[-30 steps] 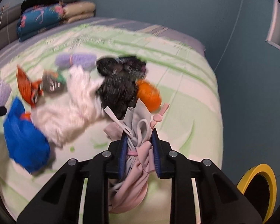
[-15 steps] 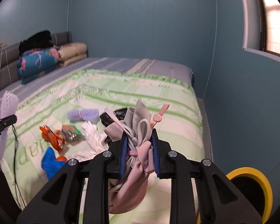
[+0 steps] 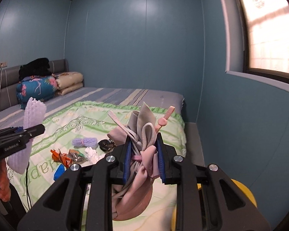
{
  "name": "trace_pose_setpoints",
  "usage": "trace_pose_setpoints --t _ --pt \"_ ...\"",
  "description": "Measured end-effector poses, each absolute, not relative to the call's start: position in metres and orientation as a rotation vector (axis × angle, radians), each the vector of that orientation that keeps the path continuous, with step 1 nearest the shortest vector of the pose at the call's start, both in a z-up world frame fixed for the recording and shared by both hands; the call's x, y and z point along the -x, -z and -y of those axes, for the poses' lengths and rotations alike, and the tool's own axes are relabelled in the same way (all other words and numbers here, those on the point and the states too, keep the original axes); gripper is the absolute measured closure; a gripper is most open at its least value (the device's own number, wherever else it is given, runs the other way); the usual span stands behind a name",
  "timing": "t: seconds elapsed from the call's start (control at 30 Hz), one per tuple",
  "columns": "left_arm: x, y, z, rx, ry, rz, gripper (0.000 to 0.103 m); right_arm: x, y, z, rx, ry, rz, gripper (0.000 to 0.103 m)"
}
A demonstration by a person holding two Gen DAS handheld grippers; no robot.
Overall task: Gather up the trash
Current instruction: 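Carry the pink bundle and lavender net over the yellow-rimmed bin with both grippers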
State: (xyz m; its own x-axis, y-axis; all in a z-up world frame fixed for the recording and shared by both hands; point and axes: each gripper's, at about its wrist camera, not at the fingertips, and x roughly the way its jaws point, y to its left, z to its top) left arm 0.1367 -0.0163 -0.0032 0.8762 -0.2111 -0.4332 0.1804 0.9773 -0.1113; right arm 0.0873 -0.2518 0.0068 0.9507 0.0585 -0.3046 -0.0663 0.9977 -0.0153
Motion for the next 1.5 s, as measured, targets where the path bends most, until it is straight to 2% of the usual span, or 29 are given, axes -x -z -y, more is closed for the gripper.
trace_pose_setpoints --t 0.27,0.87,1.5 --pt "-0.123 -0.01 0.07 0.034 0.331 -0.422 0.074 -0.056 -0.018 0.288 0.0 0.028 -0.271 0.081" --pt "-0.118 -0.01 0.176 -0.029 0.558 -0.414 0.074 -0.025 -0.005 0.362 -0.067 0.203 -0.259 0.081" --pt "-0.137 0.044 0.277 -0.115 0.765 -0.538 0.074 -0.024 0.041 0.419 -0.176 0.303 -0.364 0.08"
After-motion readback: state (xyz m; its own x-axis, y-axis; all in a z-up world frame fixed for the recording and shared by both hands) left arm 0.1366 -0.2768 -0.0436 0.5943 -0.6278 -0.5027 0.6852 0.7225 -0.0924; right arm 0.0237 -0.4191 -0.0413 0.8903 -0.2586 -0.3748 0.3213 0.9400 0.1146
